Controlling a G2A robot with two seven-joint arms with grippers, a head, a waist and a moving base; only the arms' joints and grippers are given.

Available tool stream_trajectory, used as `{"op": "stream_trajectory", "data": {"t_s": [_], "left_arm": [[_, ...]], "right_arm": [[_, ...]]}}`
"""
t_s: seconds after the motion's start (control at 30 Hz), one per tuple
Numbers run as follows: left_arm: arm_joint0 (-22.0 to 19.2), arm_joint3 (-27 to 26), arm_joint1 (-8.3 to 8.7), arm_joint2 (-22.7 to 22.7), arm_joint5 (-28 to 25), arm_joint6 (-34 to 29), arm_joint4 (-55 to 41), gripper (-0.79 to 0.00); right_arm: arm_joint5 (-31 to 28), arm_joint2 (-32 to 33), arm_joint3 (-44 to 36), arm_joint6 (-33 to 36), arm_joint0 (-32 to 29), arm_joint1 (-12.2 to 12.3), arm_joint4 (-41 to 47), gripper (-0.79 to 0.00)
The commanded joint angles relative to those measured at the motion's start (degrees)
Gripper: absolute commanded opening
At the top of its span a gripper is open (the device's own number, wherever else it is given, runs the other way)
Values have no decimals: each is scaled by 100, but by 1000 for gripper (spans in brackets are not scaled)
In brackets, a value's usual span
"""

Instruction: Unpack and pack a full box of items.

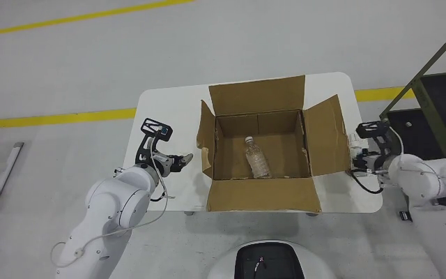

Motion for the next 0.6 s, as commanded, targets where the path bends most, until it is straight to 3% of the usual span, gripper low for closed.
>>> {"op": "stream_trajectory", "data": {"t_s": [0.0, 0.13, 0.27, 0.37, 0.57], "left_arm": [[0, 0, 0, 0, 0, 0, 0, 0], [0, 0, 0, 0, 0, 0, 0, 0], [0, 0, 0, 0, 0, 0, 0, 0], [0, 0, 0, 0, 0, 0, 0, 0], [0, 0, 0, 0, 0, 0, 0, 0]], "right_arm": [[-100, 649, -182, -354, -158, 16, 799, -785], [-432, 1602, -403, -786, -475, 17, 2570, -785], [-945, 2155, -434, -892, -644, 20, 4291, -785], [-1466, 2203, -281, -591, -627, 56, 5198, -785], [-1585, 1609, 122, 105, -257, 109, 6901, -785]]}}
